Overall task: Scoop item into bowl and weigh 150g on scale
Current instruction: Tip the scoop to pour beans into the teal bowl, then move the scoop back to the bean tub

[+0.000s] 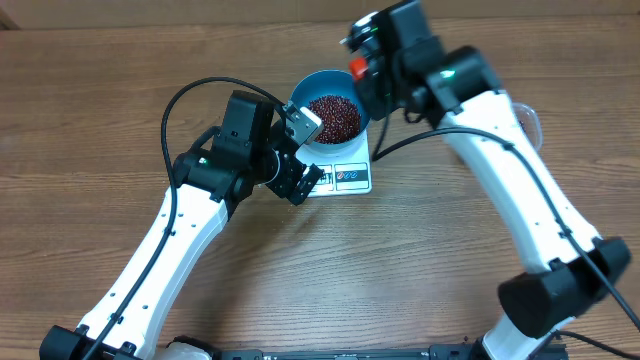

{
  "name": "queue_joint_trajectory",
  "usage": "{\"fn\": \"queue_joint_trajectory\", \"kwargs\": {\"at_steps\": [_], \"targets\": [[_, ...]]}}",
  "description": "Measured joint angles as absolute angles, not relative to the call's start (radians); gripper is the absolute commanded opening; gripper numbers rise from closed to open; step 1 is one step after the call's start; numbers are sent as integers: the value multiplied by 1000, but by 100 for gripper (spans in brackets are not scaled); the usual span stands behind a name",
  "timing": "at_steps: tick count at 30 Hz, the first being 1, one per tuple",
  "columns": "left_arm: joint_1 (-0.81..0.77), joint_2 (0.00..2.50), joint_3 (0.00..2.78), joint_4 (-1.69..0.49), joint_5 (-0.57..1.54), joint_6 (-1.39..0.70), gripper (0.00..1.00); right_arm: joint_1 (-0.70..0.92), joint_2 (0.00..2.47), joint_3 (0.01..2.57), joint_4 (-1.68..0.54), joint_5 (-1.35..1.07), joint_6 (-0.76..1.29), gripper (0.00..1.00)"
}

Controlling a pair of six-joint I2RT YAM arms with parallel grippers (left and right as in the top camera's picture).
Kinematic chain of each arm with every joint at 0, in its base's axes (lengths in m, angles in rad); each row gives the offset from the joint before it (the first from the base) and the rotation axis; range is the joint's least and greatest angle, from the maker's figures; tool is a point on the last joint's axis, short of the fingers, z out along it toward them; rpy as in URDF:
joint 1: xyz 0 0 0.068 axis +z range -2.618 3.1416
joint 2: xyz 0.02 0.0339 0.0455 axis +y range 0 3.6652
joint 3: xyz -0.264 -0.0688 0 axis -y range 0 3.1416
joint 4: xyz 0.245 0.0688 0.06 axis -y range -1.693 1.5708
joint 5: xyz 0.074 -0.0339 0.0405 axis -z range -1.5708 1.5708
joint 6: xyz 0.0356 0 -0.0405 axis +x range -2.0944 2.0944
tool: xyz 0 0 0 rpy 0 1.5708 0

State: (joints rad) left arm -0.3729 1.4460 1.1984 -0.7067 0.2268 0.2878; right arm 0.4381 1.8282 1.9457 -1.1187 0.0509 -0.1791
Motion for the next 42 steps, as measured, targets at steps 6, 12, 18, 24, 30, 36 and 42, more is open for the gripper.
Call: {"fn": "queue_joint_trajectory", "kwargs": {"at_steps": [6, 12, 18, 24, 30, 36, 42], "targets": [[-373, 1446, 1198, -707, 227, 287, 100, 226, 1686, 1951, -1176, -92, -126, 4], [-373, 1446, 1198, -707, 227, 287, 100, -18, 1634, 1961, -1272, -284, -107, 4], [-373, 1446, 1198, -707, 227, 287, 100, -189, 1636, 1961, -1349, -346, -107, 4], [-373, 1446, 1198, -707, 227, 287, 99, -236, 1645, 1851, -1312, -310, -131, 4], [-373, 1446, 1198, -707, 227, 287, 100, -236, 1727, 1737, -1239, -292, -132, 4], [-373, 1446, 1198, -707, 227, 288, 99, -236, 1825, 1724, -1230, -254, -131, 4], [-373, 1446, 1198, -707, 227, 287, 100, -236, 1865, 1724, -1230, -223, -131, 4]]}}
